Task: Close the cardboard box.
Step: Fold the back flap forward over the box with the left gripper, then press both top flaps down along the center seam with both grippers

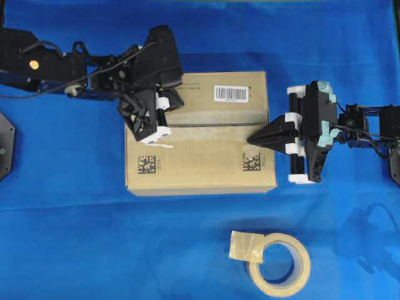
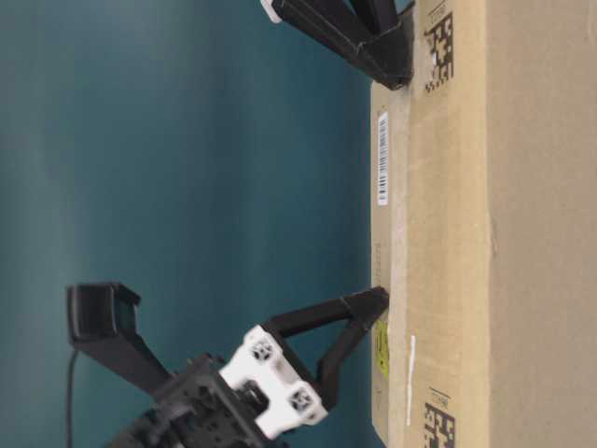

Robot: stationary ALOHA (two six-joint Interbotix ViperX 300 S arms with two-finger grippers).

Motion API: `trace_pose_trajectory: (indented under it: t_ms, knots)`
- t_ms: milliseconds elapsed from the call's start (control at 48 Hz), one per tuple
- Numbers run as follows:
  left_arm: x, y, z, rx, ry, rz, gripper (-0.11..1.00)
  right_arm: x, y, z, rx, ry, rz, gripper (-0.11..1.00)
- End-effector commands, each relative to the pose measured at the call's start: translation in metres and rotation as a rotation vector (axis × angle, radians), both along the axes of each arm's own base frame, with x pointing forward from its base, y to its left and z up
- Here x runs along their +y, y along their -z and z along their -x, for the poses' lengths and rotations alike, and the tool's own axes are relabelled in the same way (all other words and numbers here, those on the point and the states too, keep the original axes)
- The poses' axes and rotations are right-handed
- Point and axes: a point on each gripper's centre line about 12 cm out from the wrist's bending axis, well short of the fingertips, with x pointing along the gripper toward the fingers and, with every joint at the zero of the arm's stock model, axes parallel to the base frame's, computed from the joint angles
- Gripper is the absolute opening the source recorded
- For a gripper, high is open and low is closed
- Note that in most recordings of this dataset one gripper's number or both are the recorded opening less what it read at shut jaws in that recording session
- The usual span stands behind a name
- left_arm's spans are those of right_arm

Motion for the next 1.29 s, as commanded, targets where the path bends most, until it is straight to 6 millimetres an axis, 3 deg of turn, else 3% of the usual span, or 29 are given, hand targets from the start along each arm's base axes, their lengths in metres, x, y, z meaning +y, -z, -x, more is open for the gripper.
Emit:
trace_pose_trajectory:
  t_ms: [0,562,957,1270]
  knots:
    - [-0.002,-0.005,0.002,-0.061,0.0,-0.007,0.0,-0.004,-0.007,-0.003,-0.033,0.012,0.005,0.0]
    - [-0.012,-0.006,0.015,-0.182,0.018,-0.027,0.0,-0.022,-0.005,0.0,-0.045,0.074,0.008,0.0]
    - [-0.019,-0.007,0.024,-0.247,0.036,-0.04,0.0,-0.023,0.01,-0.001,0.001,0.08,0.003,0.0]
    - [-0.029,-0.01,0.041,-0.374,0.057,-0.059,0.0,-0.026,0.01,-0.001,0.001,0.088,0.004,0.0]
